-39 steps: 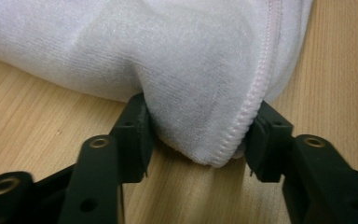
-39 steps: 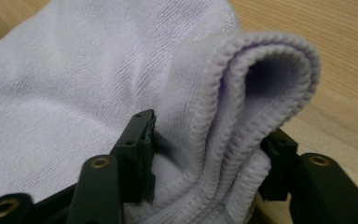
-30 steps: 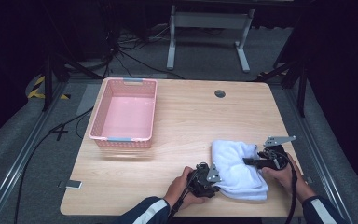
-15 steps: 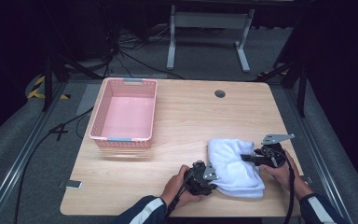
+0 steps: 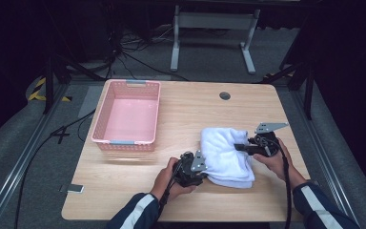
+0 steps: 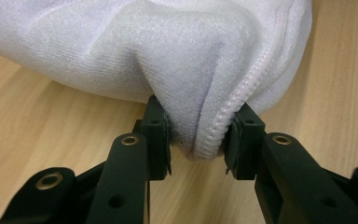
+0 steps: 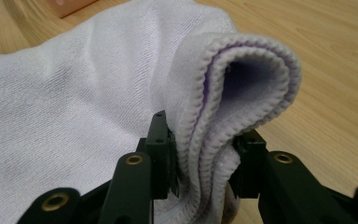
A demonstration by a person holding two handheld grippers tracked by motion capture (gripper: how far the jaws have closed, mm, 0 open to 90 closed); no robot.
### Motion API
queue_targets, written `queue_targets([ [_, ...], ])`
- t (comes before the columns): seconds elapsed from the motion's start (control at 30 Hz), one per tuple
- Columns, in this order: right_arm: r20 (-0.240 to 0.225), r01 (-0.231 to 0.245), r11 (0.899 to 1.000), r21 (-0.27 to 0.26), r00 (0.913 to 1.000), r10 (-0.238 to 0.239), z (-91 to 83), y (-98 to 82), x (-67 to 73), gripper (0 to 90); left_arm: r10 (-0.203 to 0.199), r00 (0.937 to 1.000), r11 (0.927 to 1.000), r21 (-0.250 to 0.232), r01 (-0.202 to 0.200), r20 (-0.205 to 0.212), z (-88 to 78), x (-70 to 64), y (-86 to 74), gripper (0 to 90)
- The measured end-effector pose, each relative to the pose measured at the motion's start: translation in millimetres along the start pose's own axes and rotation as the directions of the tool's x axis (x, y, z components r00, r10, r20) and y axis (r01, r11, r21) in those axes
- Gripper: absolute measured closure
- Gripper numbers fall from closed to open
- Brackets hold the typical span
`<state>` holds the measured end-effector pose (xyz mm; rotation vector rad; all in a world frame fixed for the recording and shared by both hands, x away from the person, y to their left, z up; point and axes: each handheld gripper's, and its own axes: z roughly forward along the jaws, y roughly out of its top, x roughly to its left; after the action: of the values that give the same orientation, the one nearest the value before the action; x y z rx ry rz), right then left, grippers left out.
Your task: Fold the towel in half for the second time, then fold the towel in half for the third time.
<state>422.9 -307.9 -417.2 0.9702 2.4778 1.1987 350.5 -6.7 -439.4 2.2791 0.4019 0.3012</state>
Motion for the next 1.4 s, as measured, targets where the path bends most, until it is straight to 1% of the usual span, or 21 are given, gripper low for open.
queue_targets([
  [0.13, -0.008, 0.001, 1.0, -0.009, 1.0, -0.001, 5.0, 11.0, 1.4, 66.0, -0.008, 0.9999, 0.9999, -0.01, 0.008, -0.015, -8.9, 8.0, -0.9, 65.6],
  [0.27, -0.013, 0.013, 1.0, -0.015, 0.9998, -0.013, 10.1, 23.6, 1.7, 66.0, -0.024, 0.9992, 0.9993, -0.031, 0.022, -0.034, -18.3, 15.8, -1.8, 65.6],
  [0.43, -0.018, 0.043, 0.999, -0.031, 0.9989, -0.044, 15.9, 43.4, 5.8, 66.0, -0.03, 0.9971, 0.9987, -0.043, 0.027, -0.07, -33.4, 25.6, -4.4, 65.8],
  [0.47, -0.021, 0.049, 0.998, -0.034, 0.9985, -0.05, 18.2, 47.9, 7.1, 66.0, -0.03, 0.9971, 0.9987, -0.043, 0.027, -0.07, -33.4, 25.6, -4.4, 65.8],
  [0.57, -0.021, 0.057, 0.998, -0.04, 0.9981, -0.057, 23.8, 57.2, 9.6, 66.0, -0.049, 0.9941, 0.9975, -0.056, 0.044, -0.097, -42.9, 32.1, -6.4, 65.9],
  [0.6, -0.023, 0.06, 0.997, -0.041, 0.9978, -0.061, 25.8, 60.5, 10.1, 66.0, -0.055, 0.9933, 0.9967, -0.065, 0.049, -0.102, -45.0, 33.6, -7.3, 65.9],
  [0.67, -0.023, 0.063, 0.997, -0.044, 0.9977, -0.064, 27.7, 64.0, 10.7, 66.0, -0.059, 0.9922, 0.9966, -0.063, 0.053, -0.109, -47.8, 35.1, -8.1, 65.9],
  [0.7, -0.024, 0.066, 0.997, -0.047, 0.9975, -0.067, 29.3, 67.7, 11.6, 66.0, -0.073, 0.9907, 0.9952, -0.073, 0.064, -0.115, -50.6, 36.5, -9.3, 65.9],
  [0.73, -0.027, 0.07, 0.996, -0.049, 0.9971, -0.072, 30.9, 72.6, 13.3, 66.0, -0.07, 0.9897, 0.9952, -0.077, 0.06, -0.125, -54.0, 38.9, -10.2, 65.9],
  [0.83, -0.027, 0.089, 0.994, -0.061, 0.9955, -0.091, 33.6, 84.8, 17.0, 66.0, -0.092, 0.9852, 0.9928, -0.09, 0.079, -0.144, -61.3, 41.9, -12.2, 65.9],
  [0.87, -0.029, 0.096, 0.993, -0.064, 0.9948, -0.098, 35.4, 92.8, 19.4, 66.0, -0.103, 0.9815, 0.9904, -0.108, 0.086, -0.161, -66.9, 43.8, -13.5, 65.9],
  [0.9, -0.029, 0.096, 0.993, -0.064, 0.9948, -0.098, 35.4, 92.8, 19.4, 66.0, -0.103, 0.9815, 0.9904, -0.108, 0.086, -0.161, -66.9, 43.8, -13.5, 65.9],
  [0.93, -0.033, 0.104, 0.992, -0.07, 0.9938, -0.107, 37.6, 99.9, 21.8, 66.0, -0.112, 0.9783, 0.9896, -0.109, 0.094, -0.174, -72.7, 45.3, -14.7, 65.9],
  [0.97, -0.033, 0.104, 0.992, -0.07, 0.9938, -0.107, 37.6, 99.9, 21.8, 66.0, -0.112, 0.9783, 0.9896, -0.109, 0.094, -0.174, -72.7, 45.3, -14.7, 65.9],
  [1.1, -0.043, 0.112, 0.99, -0.083, 0.9924, -0.115, 44.5, 113.3, 26.5, 66.0, -0.133, 0.9687, 0.9853, -0.134, 0.107, -0.21, -84.7, 49.2, -18.0, 66.1],
  [1.13, -0.048, 0.115, 0.99, -0.087, 0.9917, -0.119, 46.2, 116.9, 27.8, 66.0, -0.135, 0.9679, 0.9846, -0.139, 0.107, -0.212, -87.7, 51.1, -19.0, 66.1],
  [1.2, -0.053, 0.122, 0.989, -0.089, 0.9904, -0.127, 50.4, 125.1, 30.5, 66.0, -0.151, 0.9611, 0.9821, -0.147, 0.119, -0.232, -92.9, 54.2, -22.1, 66.2],
  [1.23, -0.053, 0.128, 0.988, -0.09, 0.9896, -0.133, 51.9, 128.8, 31.7, 66.0, -0.157, 0.9589, 0.981, -0.149, 0.124, -0.236, -94.6, 55.3, -23.7, 66.2],
  [1.27, -0.057, 0.131, 0.987, -0.092, 0.9891, -0.136, 53.5, 132.1, 33.0, 66.0, -0.17, 0.9551, 0.9785, -0.156, 0.134, -0.243, -96.1, 56.1, -25.1, 66.3],
  [1.33, -0.058, 0.137, 0.985, -0.109, 0.9879, -0.144, 56.7, 138.0, 35.9, 66.0, -0.18, 0.9494, 0.9758, -0.169, 0.139, -0.258, -101.3, 59.0, -27.9, 66.2],
  [1.4, -0.061, 0.147, 0.982, -0.116, 0.9861, -0.154, 62.9, 145.0, 39.5, 66.0, -0.198, 0.9424, 0.9727, -0.173, 0.155, -0.27, -106.6, 62.7, -31.5, 66.3],
])
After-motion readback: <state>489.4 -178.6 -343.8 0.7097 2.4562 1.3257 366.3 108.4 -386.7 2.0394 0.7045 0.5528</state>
